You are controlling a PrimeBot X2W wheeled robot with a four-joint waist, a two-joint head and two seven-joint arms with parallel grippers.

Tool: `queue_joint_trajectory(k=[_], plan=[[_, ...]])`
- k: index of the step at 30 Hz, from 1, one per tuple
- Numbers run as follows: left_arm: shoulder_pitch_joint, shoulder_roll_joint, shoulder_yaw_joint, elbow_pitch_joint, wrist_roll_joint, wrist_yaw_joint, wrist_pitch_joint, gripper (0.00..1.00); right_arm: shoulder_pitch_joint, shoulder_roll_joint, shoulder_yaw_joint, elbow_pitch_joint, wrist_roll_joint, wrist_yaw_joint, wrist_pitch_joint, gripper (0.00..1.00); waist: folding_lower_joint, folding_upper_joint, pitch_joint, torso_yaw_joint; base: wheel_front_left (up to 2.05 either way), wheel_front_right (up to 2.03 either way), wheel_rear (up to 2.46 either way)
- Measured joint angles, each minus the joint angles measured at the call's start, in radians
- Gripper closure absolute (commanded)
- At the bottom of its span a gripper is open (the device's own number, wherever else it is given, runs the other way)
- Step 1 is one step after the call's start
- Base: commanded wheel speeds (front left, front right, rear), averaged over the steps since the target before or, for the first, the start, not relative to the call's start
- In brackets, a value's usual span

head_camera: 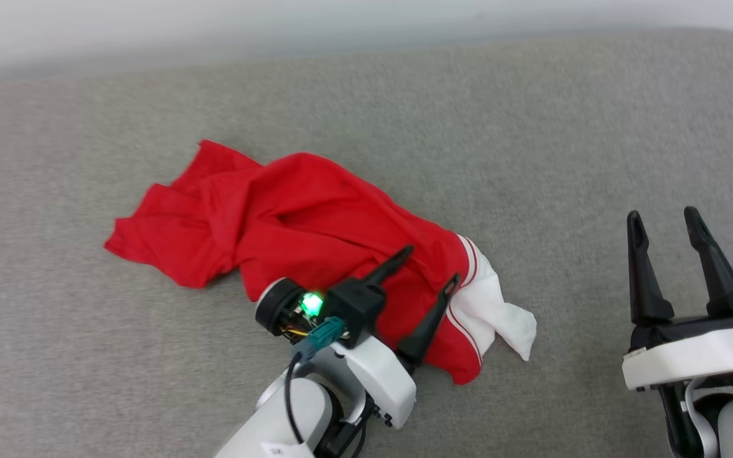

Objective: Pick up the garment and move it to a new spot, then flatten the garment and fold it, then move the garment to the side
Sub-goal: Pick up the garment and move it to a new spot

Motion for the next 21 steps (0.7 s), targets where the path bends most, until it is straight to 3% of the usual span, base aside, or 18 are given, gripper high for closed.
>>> queue_joint_trajectory(k=[10, 21], plan=[[0.053, -0.008, 0.131, -0.01, -0.041, 0.128, -0.134, 0.0, 0.075, 0.0, -0.009, -0.03, -0.011, 0.0, 0.059, 0.0, -0.0002, 0.0, -0.103, 0.081, 0.0, 0.0, 0.0], [0.165, 0.099, 0.287, 0.002, -0.077, 0.21, -0.176, 0.0, 0.131, 0.0, -0.014, -0.049, -0.002, 0.0, 0.097, 0.0, -0.0002, 0.0, -0.178, 0.134, 0.0, 0.0, 0.0]])
